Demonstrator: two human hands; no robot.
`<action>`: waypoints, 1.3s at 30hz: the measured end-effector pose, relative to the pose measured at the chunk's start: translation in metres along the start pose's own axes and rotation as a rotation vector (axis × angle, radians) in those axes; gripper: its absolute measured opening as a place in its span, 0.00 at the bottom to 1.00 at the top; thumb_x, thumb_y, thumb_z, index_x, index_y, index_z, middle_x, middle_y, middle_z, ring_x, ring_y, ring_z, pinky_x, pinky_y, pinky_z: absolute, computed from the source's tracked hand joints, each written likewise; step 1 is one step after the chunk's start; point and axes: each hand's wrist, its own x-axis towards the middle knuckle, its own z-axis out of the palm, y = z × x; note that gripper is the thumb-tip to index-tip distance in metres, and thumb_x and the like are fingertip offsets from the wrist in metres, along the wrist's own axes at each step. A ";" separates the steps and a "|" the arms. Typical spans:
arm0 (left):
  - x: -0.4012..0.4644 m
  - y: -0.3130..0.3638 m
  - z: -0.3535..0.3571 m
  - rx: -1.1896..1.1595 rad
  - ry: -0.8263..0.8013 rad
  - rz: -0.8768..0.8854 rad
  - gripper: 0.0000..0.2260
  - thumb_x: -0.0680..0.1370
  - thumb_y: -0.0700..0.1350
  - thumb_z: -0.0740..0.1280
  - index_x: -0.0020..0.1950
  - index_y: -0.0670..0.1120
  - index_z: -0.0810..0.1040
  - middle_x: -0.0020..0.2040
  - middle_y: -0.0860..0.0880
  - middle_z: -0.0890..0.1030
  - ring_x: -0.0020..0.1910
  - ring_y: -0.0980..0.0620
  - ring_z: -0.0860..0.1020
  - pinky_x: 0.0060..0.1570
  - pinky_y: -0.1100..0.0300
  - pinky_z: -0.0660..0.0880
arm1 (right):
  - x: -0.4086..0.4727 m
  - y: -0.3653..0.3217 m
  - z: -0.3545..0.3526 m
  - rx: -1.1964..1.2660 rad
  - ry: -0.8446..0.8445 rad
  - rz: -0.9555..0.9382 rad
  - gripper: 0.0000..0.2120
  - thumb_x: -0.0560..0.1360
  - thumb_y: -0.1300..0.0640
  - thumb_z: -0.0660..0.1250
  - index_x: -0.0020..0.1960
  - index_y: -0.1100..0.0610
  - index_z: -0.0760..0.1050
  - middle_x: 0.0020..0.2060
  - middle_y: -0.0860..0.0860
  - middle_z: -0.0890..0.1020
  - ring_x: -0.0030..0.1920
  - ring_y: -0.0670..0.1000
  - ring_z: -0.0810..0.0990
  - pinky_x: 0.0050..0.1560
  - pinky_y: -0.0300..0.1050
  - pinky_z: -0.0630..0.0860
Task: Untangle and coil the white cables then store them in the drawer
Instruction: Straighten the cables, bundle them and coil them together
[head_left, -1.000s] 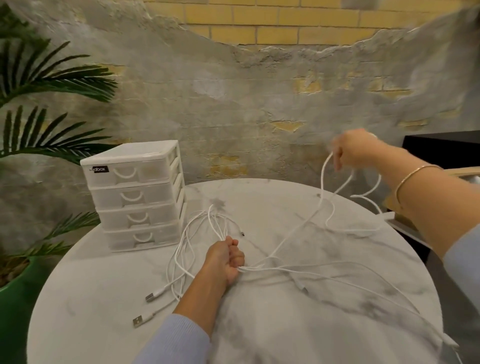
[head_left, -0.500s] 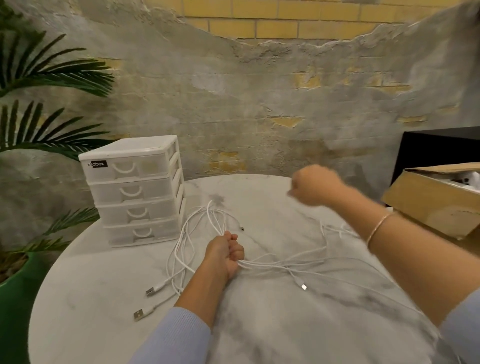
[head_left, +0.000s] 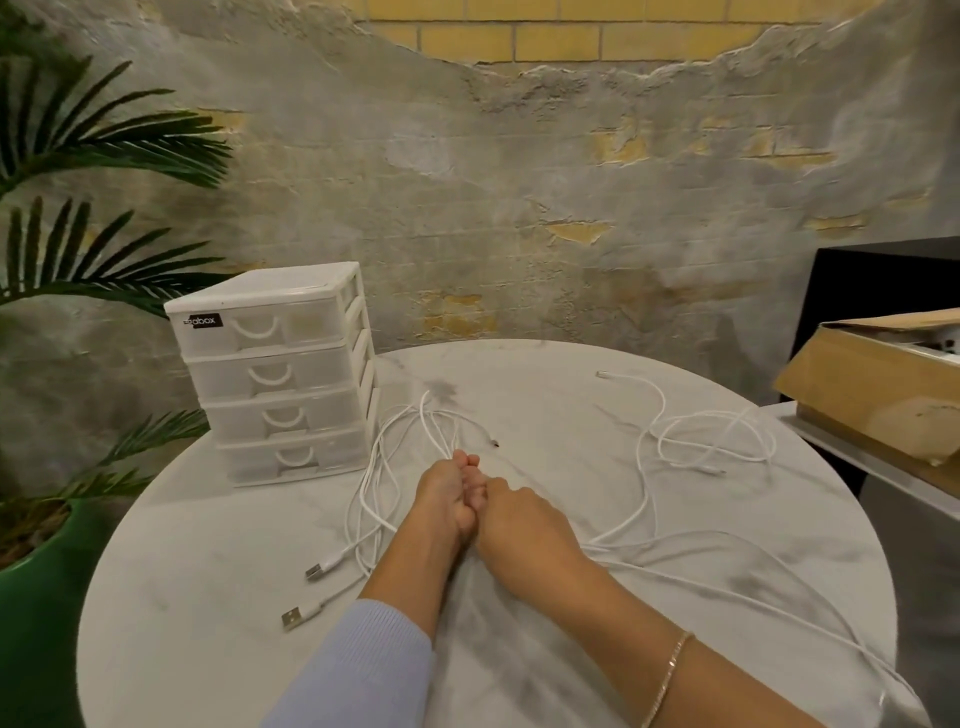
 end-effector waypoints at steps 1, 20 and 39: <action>-0.001 0.000 0.000 0.023 -0.005 -0.009 0.16 0.84 0.44 0.51 0.37 0.43 0.66 0.15 0.53 0.59 0.11 0.59 0.56 0.11 0.71 0.49 | -0.003 0.001 -0.001 -0.048 -0.016 -0.023 0.15 0.79 0.61 0.53 0.66 0.61 0.64 0.54 0.57 0.76 0.55 0.58 0.76 0.42 0.43 0.63; -0.016 -0.008 0.014 0.062 -0.010 -0.006 0.17 0.84 0.42 0.48 0.35 0.42 0.63 0.15 0.52 0.57 0.11 0.59 0.55 0.10 0.69 0.49 | 0.002 0.060 -0.065 -0.365 -0.215 -0.176 0.22 0.74 0.45 0.64 0.66 0.46 0.69 0.59 0.50 0.77 0.61 0.52 0.73 0.54 0.42 0.69; -0.009 0.000 0.007 -0.109 -0.050 0.044 0.21 0.83 0.51 0.50 0.44 0.35 0.71 0.40 0.40 0.74 0.38 0.45 0.75 0.46 0.50 0.76 | 0.021 0.039 0.003 -0.031 0.038 -0.131 0.16 0.82 0.52 0.49 0.63 0.57 0.70 0.58 0.59 0.77 0.57 0.60 0.75 0.51 0.47 0.70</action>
